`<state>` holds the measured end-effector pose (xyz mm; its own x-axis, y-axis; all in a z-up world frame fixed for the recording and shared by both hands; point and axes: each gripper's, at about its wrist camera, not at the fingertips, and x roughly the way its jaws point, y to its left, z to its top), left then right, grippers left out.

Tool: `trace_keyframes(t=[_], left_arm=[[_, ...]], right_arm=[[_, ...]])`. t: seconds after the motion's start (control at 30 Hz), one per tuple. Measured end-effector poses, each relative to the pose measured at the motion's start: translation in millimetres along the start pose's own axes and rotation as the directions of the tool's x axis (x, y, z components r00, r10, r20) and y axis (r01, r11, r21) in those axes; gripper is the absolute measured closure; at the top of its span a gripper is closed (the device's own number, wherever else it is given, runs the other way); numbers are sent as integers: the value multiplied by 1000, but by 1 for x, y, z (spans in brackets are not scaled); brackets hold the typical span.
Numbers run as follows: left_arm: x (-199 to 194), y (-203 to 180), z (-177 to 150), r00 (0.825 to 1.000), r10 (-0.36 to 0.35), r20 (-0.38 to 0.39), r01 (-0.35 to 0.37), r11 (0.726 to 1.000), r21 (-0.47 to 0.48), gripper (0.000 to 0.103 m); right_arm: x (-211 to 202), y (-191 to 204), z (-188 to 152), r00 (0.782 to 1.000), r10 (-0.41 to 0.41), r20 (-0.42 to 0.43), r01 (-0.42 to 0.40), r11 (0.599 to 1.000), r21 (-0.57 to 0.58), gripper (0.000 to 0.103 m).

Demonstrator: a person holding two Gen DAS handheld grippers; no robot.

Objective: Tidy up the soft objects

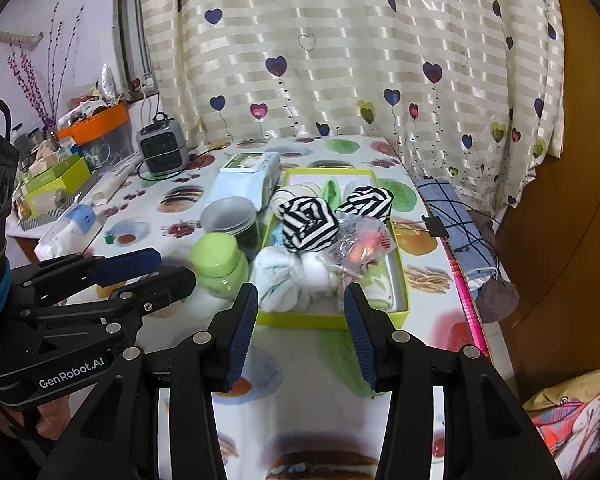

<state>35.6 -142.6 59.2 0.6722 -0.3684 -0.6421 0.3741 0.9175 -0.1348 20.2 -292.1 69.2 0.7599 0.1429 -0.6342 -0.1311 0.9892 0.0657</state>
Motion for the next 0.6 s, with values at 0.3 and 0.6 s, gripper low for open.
trace_keyframes(t=[0.3, 0.6], left_arm=[[-17, 6, -19, 999, 34, -5, -34, 999, -22, 60], [-30, 8, -26, 996, 87, -6, -88, 996, -32, 60]], right_arm=[[-13, 15, -12, 1000, 13, 1, -13, 1000, -19, 56], [-20, 28, -16, 1000, 28, 4, -28, 999, -45, 56]])
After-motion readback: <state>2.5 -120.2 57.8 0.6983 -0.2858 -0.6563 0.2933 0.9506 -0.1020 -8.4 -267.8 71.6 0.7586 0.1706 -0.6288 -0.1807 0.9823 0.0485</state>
